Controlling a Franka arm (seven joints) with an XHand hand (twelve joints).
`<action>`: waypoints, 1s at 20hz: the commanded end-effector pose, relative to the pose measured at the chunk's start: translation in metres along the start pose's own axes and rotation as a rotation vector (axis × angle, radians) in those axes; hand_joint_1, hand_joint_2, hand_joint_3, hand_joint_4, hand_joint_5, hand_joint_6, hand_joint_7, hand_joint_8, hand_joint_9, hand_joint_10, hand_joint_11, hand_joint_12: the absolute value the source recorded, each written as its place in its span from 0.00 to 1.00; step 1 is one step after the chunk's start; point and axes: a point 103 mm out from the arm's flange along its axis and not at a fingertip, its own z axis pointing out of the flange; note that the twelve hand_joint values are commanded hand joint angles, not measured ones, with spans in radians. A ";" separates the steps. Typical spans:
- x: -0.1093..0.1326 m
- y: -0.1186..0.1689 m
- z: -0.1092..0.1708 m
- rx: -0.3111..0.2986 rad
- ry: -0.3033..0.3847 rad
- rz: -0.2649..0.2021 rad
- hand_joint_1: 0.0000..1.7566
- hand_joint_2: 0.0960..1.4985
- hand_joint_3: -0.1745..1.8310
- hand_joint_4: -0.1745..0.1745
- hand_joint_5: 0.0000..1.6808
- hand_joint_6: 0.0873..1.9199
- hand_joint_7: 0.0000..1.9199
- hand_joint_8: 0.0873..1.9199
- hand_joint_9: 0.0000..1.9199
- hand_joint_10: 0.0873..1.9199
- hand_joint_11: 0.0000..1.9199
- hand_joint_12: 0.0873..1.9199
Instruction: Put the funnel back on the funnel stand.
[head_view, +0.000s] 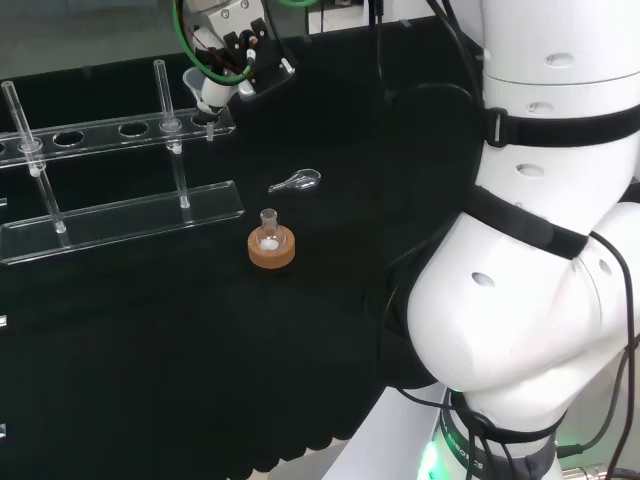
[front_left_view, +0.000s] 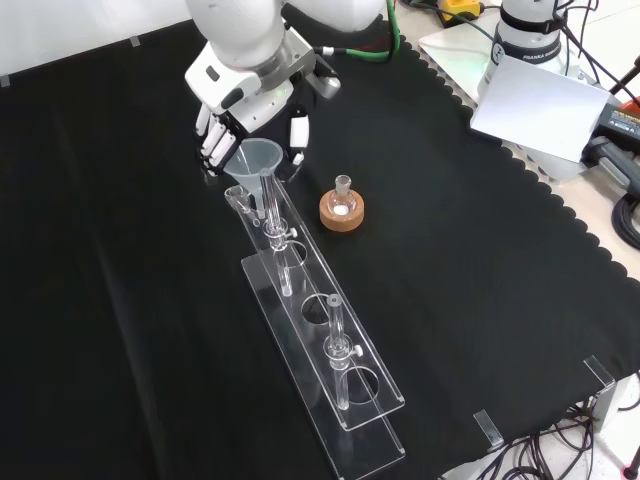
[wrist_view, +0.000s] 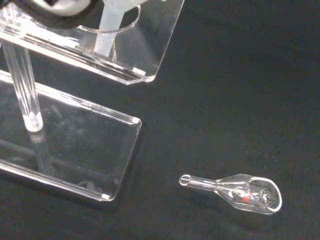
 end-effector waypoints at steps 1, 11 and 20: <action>0.002 0.000 0.003 0.001 0.018 -0.013 0.46 0.48 0.35 0.33 0.27 0.26 0.30 0.36 0.49 0.18 0.39 0.57; 0.004 -0.013 0.005 0.102 0.053 -0.038 0.29 0.43 0.24 0.40 0.06 0.00 0.00 0.19 0.08 0.38 0.13 0.73; -0.003 -0.059 -0.022 0.001 0.080 -0.009 0.27 0.43 0.20 0.40 0.04 0.00 0.00 0.14 0.05 0.40 0.10 0.74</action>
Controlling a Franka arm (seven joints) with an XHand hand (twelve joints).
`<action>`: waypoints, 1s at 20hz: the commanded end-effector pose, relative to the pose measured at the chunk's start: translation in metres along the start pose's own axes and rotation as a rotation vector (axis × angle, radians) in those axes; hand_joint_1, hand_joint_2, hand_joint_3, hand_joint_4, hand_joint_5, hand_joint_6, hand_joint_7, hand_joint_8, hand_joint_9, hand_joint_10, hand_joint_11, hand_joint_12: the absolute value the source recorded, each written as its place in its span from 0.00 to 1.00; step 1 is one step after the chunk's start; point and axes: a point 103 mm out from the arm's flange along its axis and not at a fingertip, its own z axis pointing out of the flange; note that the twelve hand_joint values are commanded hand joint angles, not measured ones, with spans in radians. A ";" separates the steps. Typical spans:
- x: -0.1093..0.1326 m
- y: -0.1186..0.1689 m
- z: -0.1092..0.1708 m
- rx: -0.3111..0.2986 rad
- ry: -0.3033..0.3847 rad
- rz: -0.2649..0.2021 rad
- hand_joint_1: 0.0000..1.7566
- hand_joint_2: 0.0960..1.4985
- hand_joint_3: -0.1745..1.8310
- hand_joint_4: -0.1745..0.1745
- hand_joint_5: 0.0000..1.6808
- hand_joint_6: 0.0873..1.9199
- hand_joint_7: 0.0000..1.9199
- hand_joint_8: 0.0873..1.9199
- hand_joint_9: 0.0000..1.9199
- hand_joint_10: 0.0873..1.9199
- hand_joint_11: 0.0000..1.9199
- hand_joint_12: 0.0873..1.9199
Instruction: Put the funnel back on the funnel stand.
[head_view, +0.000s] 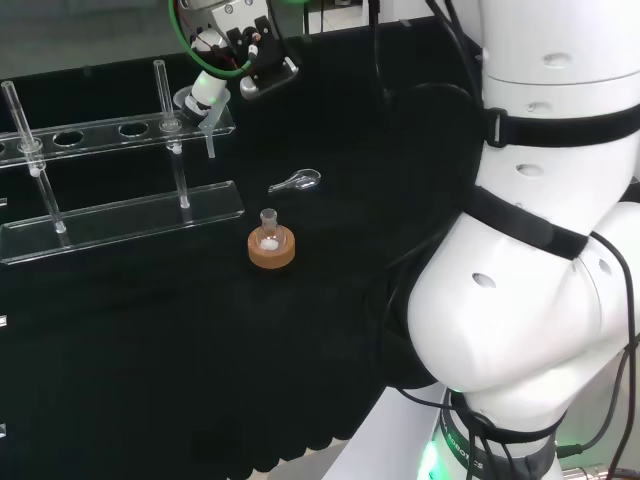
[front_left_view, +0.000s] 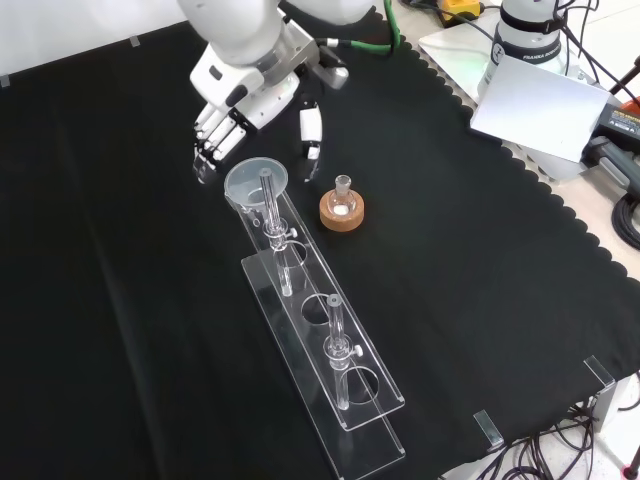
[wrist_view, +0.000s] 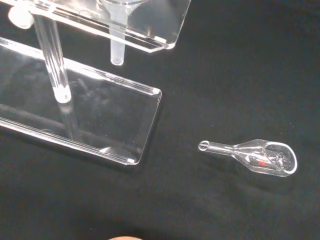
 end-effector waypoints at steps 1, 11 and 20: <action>-0.005 -0.045 -0.018 -0.088 0.032 0.025 0.27 0.44 0.20 0.40 0.05 0.00 0.00 0.15 0.05 0.41 0.10 0.74; -0.033 -0.119 -0.030 -0.262 0.088 0.092 0.31 0.47 0.18 0.36 0.14 0.00 0.03 0.32 0.16 0.36 0.15 0.72; -0.065 -0.167 -0.024 -0.297 0.129 0.173 0.31 0.47 0.19 0.35 0.15 0.00 0.04 0.33 0.18 0.36 0.15 0.72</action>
